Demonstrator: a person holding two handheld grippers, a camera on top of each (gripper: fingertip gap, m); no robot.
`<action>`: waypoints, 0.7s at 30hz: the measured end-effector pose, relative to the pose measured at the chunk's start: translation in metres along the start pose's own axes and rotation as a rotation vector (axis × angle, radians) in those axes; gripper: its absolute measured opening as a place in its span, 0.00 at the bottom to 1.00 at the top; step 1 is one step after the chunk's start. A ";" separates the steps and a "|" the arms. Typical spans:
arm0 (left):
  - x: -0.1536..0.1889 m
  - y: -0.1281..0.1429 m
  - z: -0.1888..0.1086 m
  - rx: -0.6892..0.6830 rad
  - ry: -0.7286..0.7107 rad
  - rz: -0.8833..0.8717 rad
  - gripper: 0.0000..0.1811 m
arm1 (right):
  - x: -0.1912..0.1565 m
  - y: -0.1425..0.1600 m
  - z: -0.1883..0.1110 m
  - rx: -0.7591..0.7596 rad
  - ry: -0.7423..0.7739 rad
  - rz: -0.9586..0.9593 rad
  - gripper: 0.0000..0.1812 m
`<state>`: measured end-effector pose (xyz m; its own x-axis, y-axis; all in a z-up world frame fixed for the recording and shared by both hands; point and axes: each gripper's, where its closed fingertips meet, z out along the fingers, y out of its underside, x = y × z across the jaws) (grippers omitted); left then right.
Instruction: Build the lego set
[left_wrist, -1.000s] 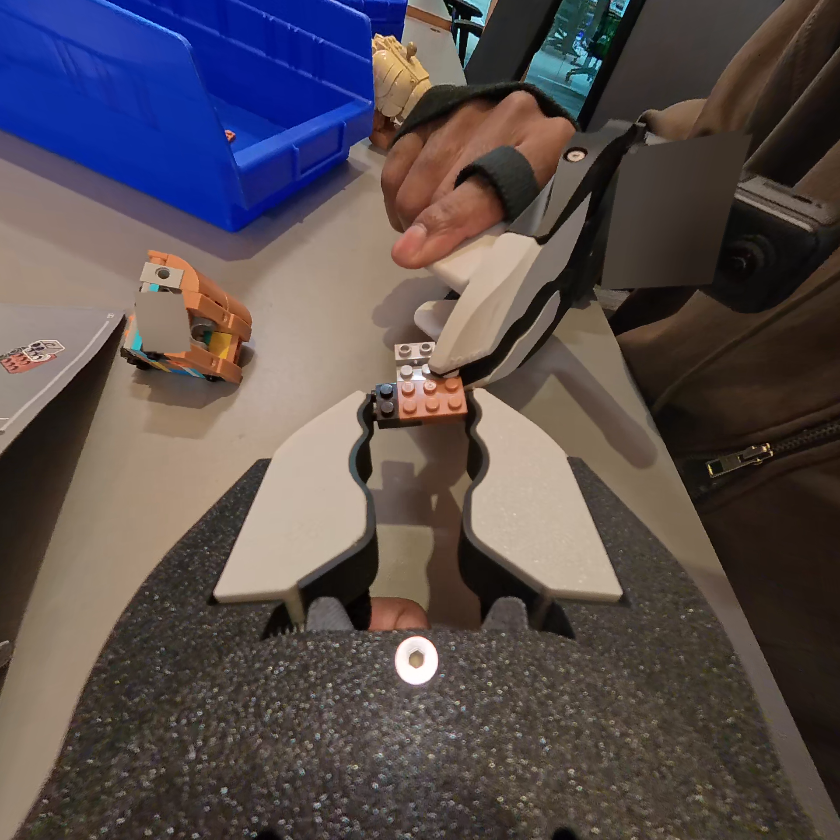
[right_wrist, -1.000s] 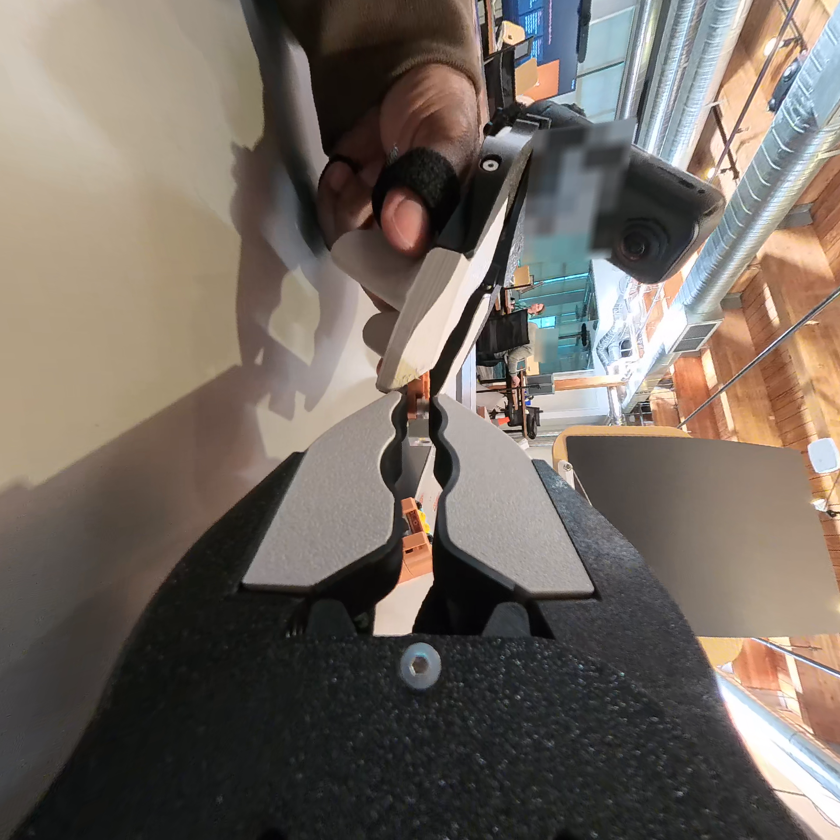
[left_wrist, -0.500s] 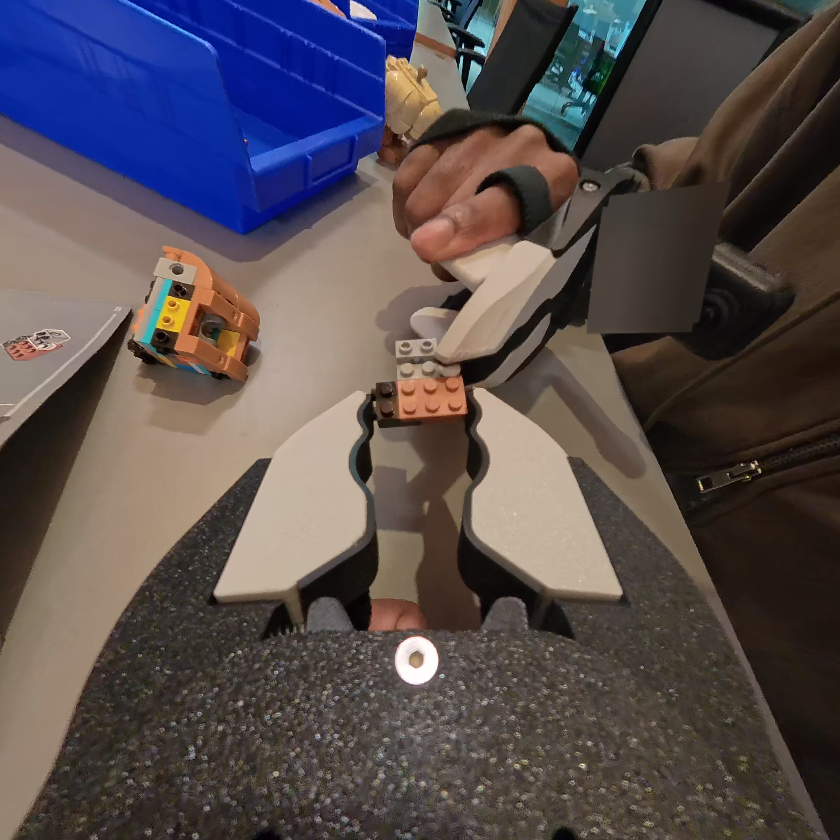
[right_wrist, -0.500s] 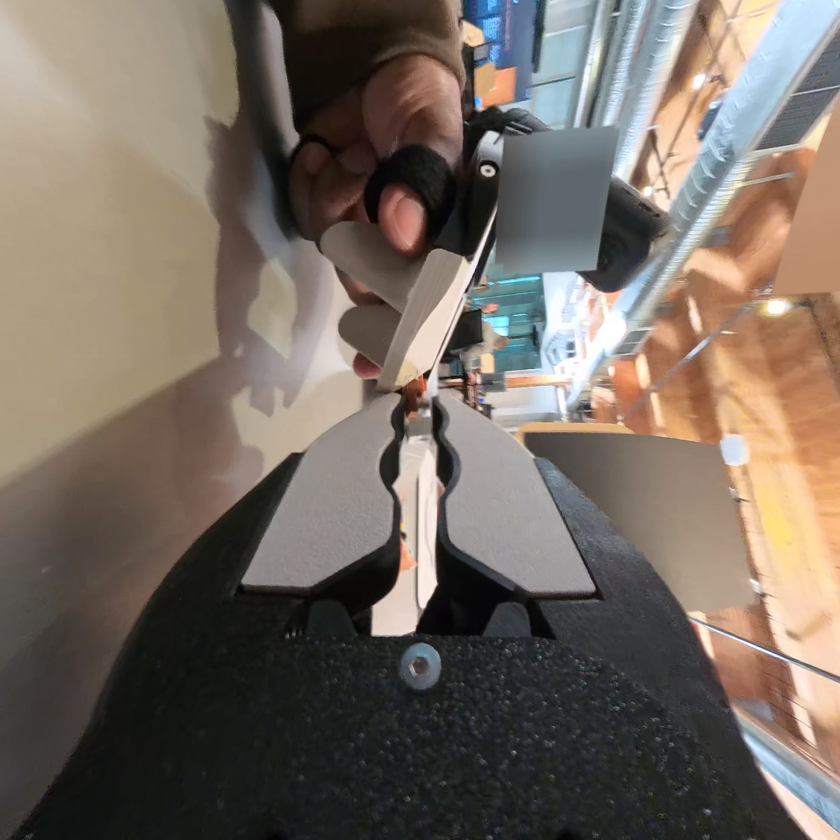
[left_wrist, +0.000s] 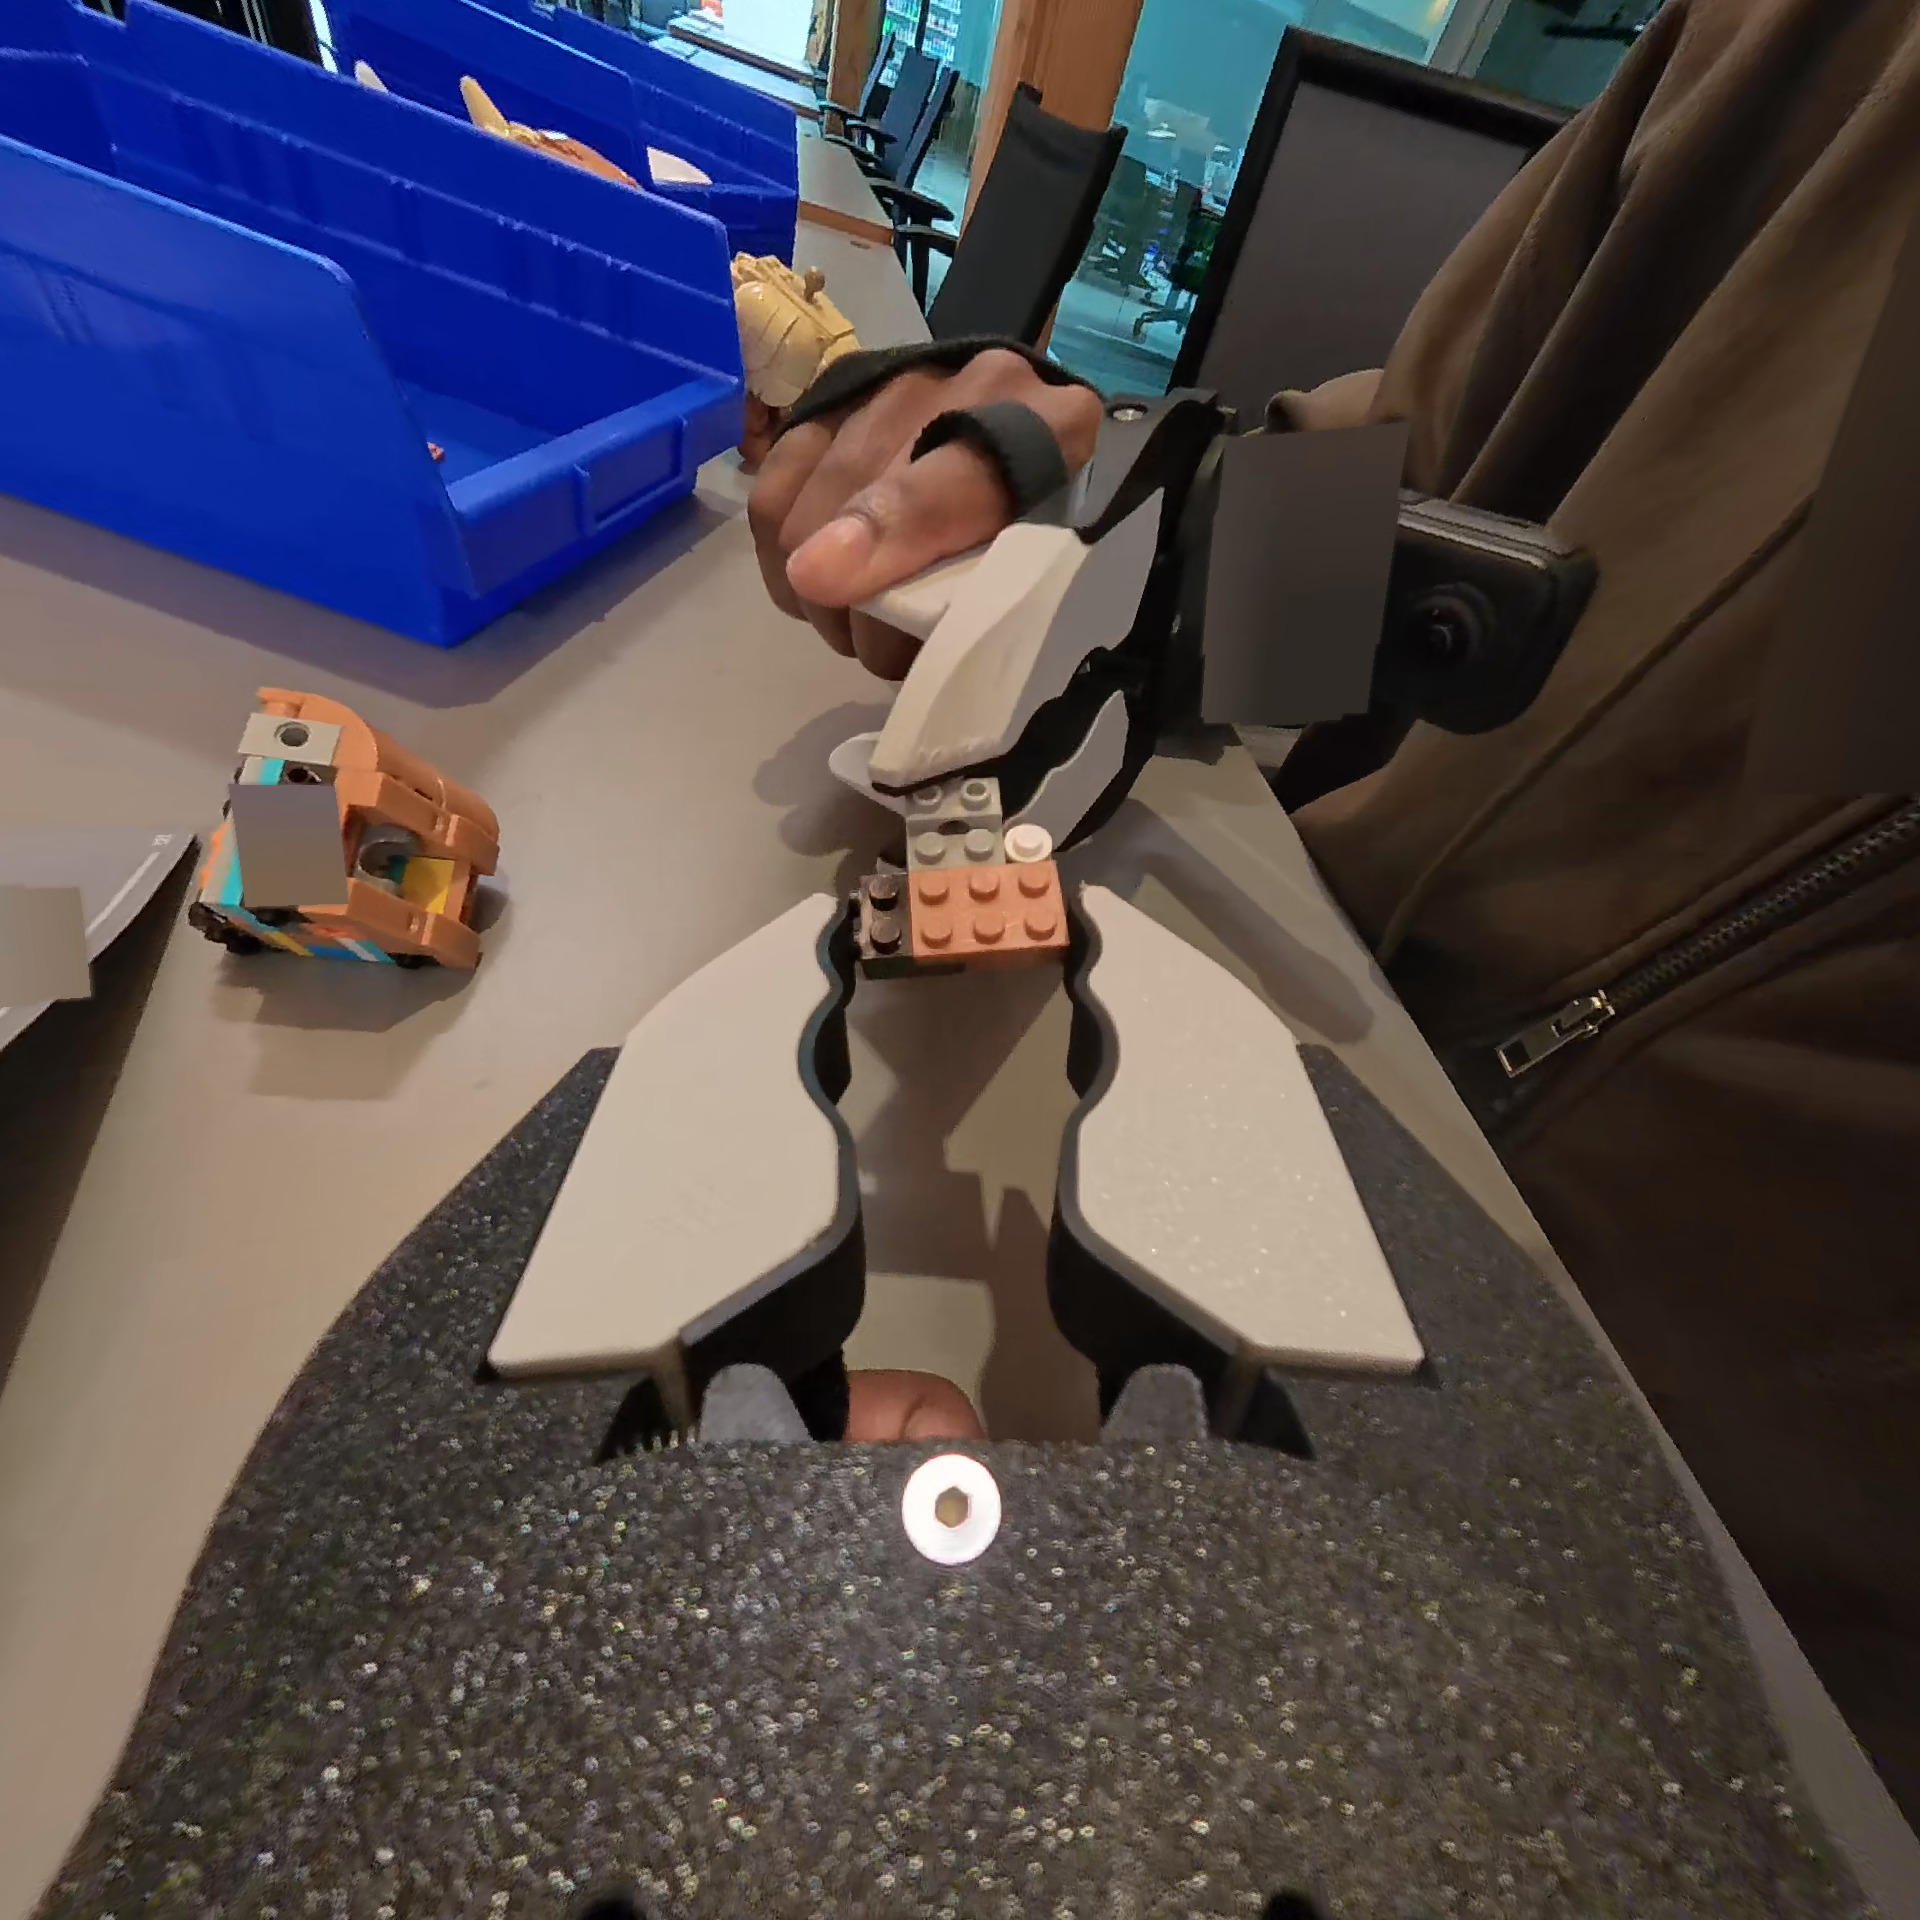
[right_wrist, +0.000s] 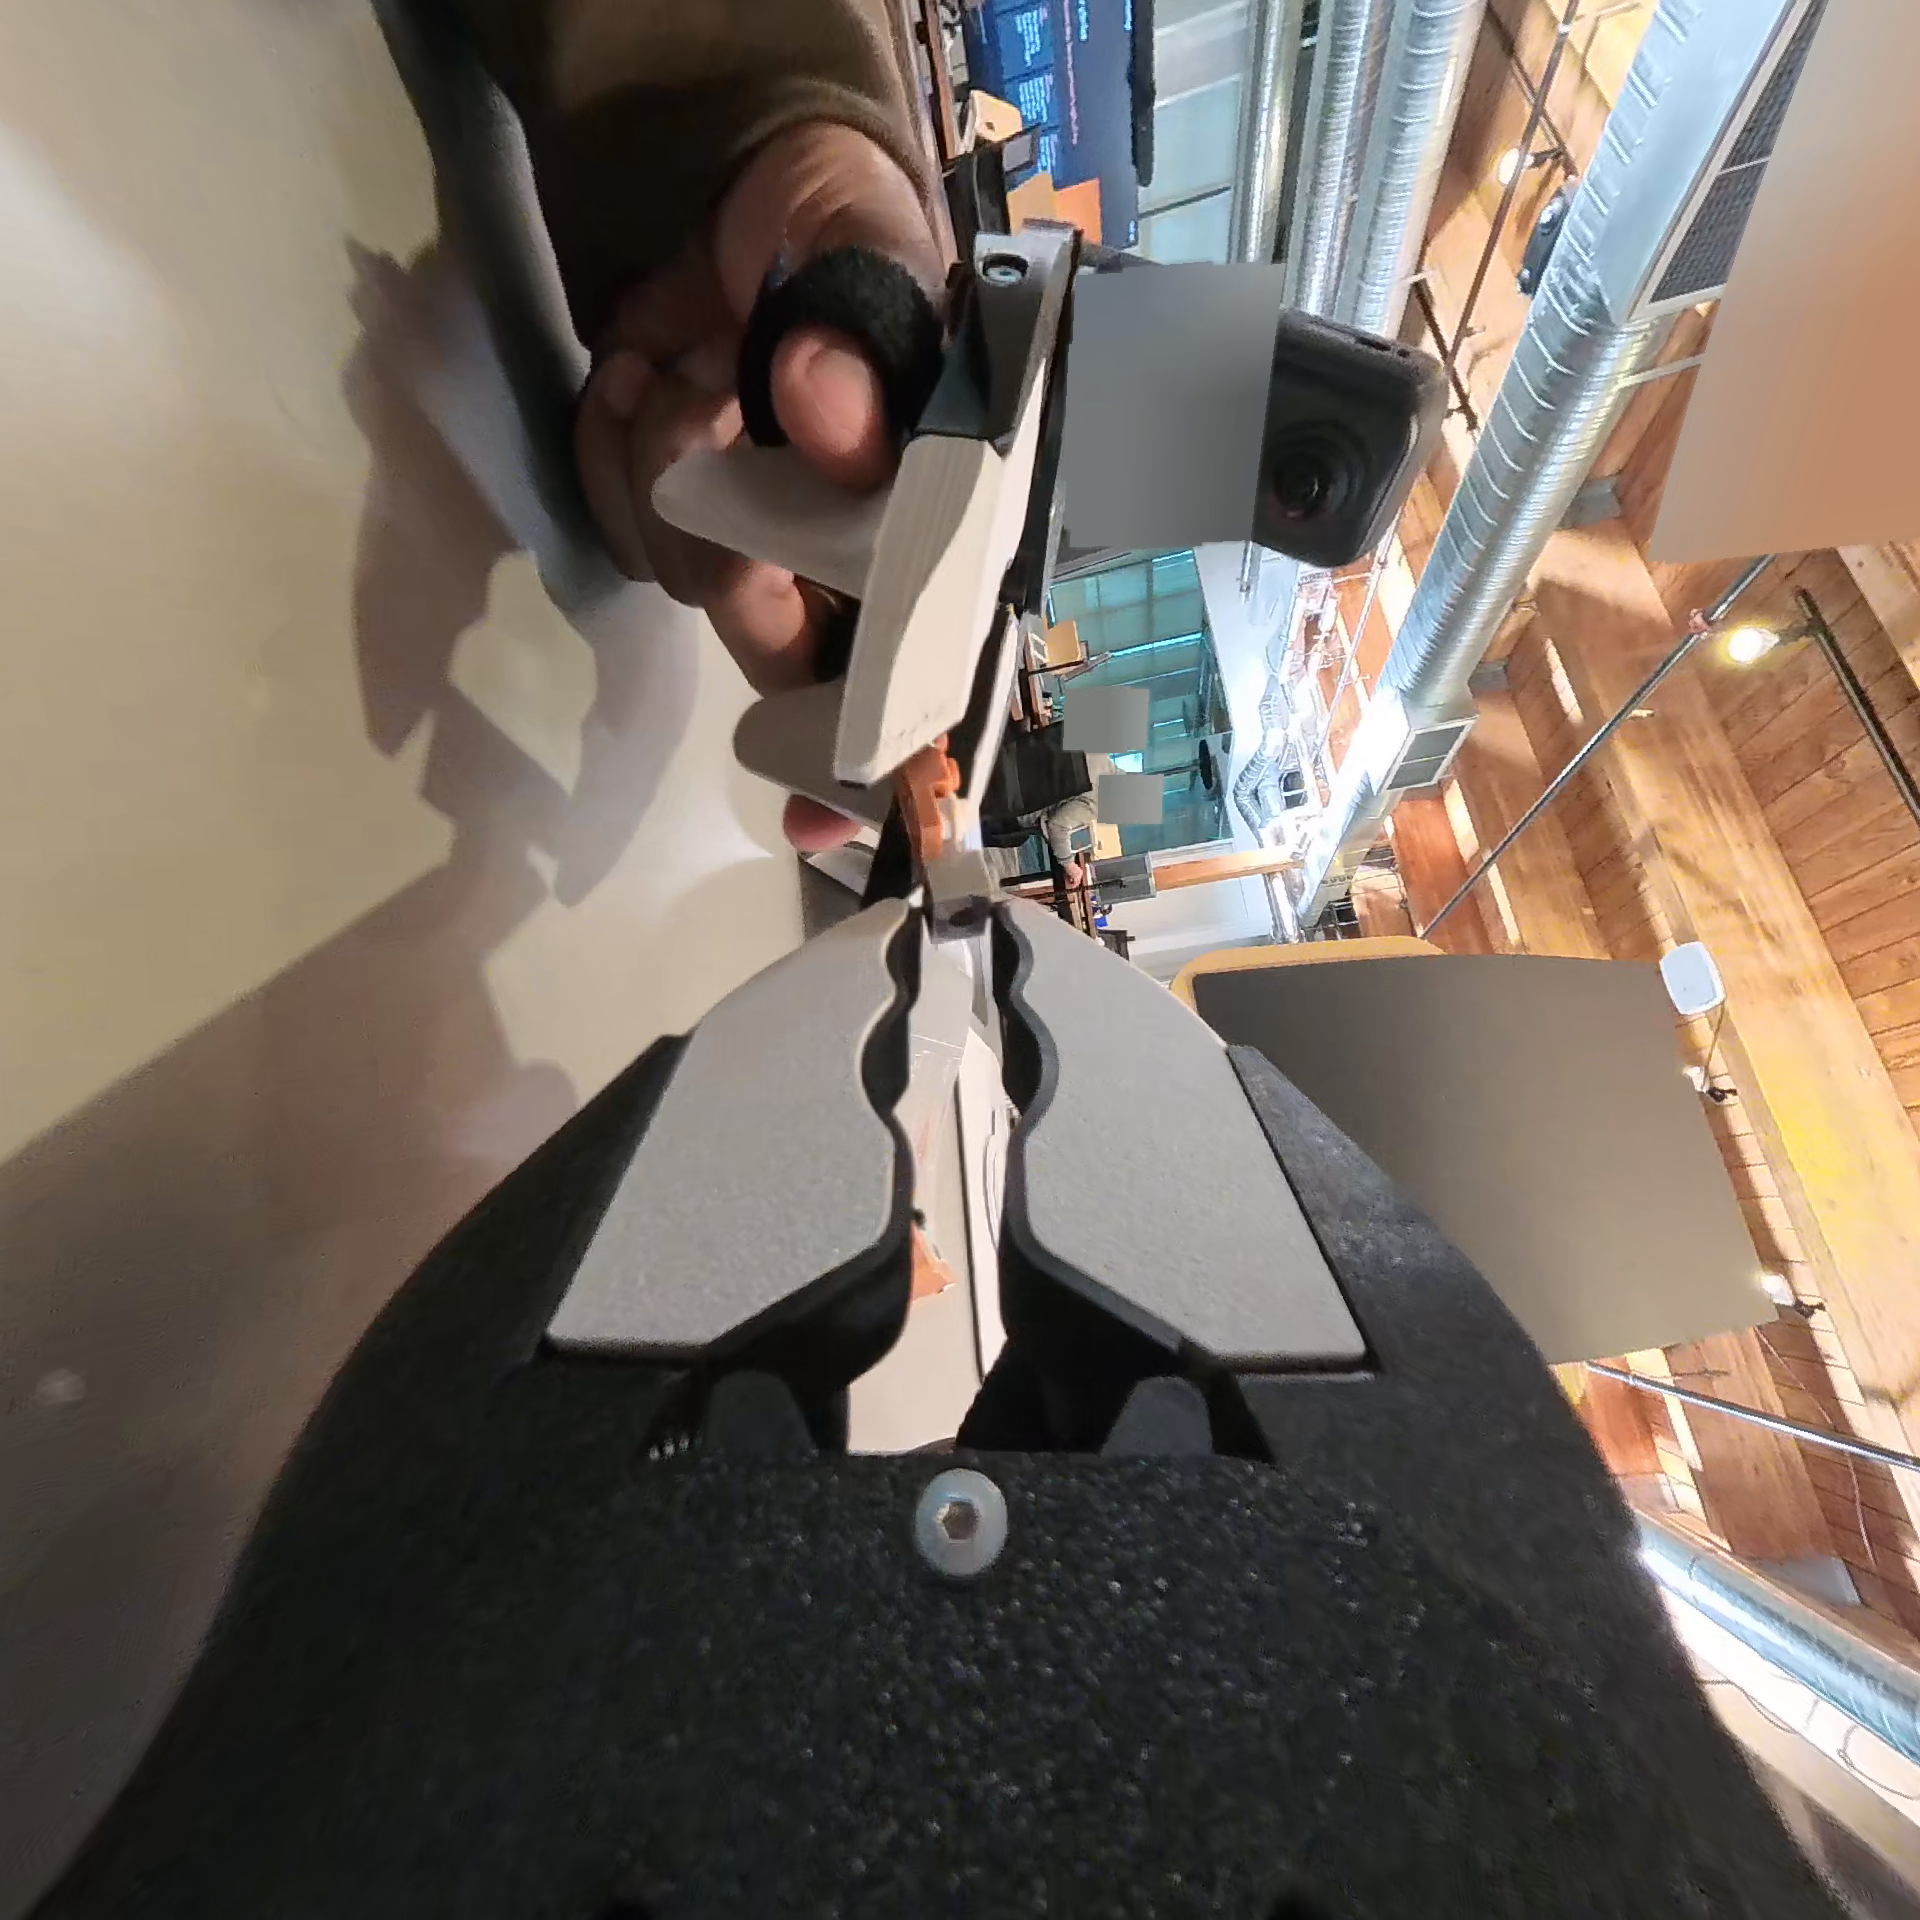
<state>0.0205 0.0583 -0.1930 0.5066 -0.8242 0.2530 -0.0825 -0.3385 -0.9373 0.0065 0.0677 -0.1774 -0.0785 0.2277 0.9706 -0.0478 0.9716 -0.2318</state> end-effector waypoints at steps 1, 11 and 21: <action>0.000 -0.001 0.000 0.005 0.002 0.004 0.21 | 0.001 0.000 0.000 0.001 0.007 0.002 0.07; 0.001 -0.001 0.000 0.007 -0.001 0.011 0.21 | 0.001 -0.001 0.001 -0.002 0.024 -0.005 0.07; -0.003 -0.006 -0.002 0.044 -0.016 0.000 0.21 | 0.004 0.000 0.000 0.007 0.051 -0.012 0.12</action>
<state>0.0176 0.0615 -0.1874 0.5206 -0.8167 0.2490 -0.0451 -0.3176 -0.9472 0.0067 0.0685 -0.1733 -0.0271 0.2193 0.9753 -0.0552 0.9738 -0.2205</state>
